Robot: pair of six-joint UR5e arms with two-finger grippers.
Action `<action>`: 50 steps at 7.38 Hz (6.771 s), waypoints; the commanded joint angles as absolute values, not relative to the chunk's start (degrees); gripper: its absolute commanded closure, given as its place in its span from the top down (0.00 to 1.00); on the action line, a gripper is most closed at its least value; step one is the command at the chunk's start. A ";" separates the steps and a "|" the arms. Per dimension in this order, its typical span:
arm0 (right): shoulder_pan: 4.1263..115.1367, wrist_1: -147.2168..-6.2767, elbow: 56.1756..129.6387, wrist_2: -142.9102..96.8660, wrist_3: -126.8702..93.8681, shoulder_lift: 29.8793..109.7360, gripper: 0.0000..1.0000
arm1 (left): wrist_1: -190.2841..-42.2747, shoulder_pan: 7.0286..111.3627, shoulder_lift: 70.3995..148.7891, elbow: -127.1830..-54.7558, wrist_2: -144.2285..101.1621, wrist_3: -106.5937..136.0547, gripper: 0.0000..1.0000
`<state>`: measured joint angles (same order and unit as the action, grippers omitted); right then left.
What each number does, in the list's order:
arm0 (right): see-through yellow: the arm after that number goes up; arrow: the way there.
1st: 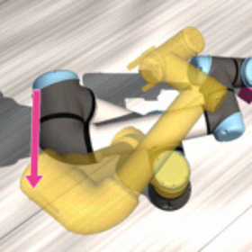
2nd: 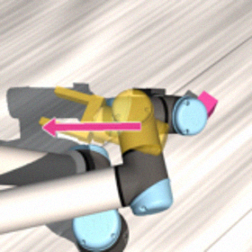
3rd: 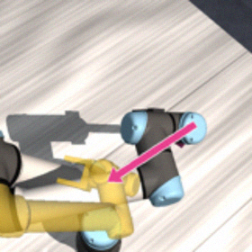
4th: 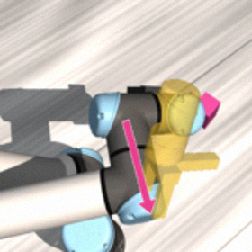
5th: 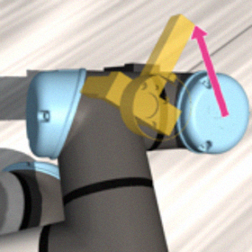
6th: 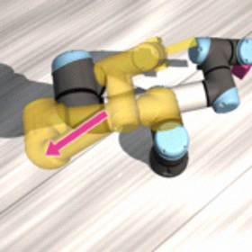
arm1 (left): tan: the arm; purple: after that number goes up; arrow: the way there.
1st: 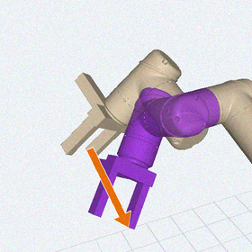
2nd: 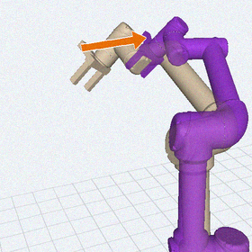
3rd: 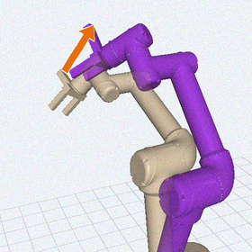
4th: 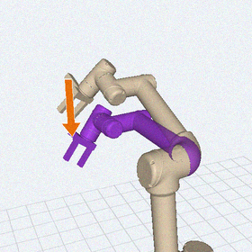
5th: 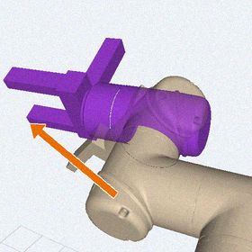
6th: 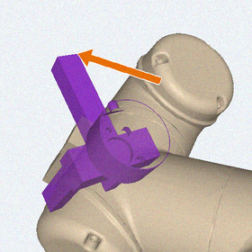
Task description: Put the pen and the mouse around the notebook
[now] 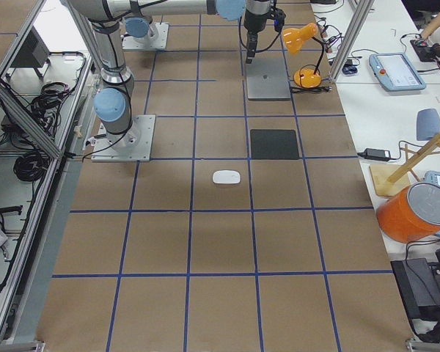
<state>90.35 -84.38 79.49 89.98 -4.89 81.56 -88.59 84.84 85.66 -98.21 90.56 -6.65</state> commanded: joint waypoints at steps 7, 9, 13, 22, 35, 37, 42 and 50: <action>89.83 -84.46 79.54 90.00 -5.62 81.56 1.00 | -88.77 74.38 86.48 -101.94 93.84 -7.38 1.00; 84.85 -84.02 82.76 91.13 -3.17 81.47 1.00 | -84.40 67.35 87.80 -102.48 94.39 -14.00 1.00; 60.00 -114.95 105.49 91.92 26.55 80.87 1.00 | -70.82 59.51 94.03 -105.18 94.22 -32.62 1.00; 52.03 -135.70 117.51 94.83 35.95 71.28 1.00 | -50.12 50.98 111.52 -111.88 90.35 -40.52 1.00; 75.26 -114.96 84.41 90.61 12.73 59.36 0.30 | -52.20 56.92 108.47 -103.55 94.57 -36.08 0.00; 77.26 -115.84 83.15 90.26 10.72 53.65 0.29 | -52.21 63.16 108.19 -103.36 93.78 -13.12 0.00; 77.26 -116.72 83.94 90.79 10.02 53.00 1.00 | -51.59 81.97 108.28 -104.15 90.44 33.50 0.00; 84.99 -96.37 80.16 91.93 7.49 73.51 1.00 | -51.50 105.45 110.82 -104.24 90.44 85.64 0.00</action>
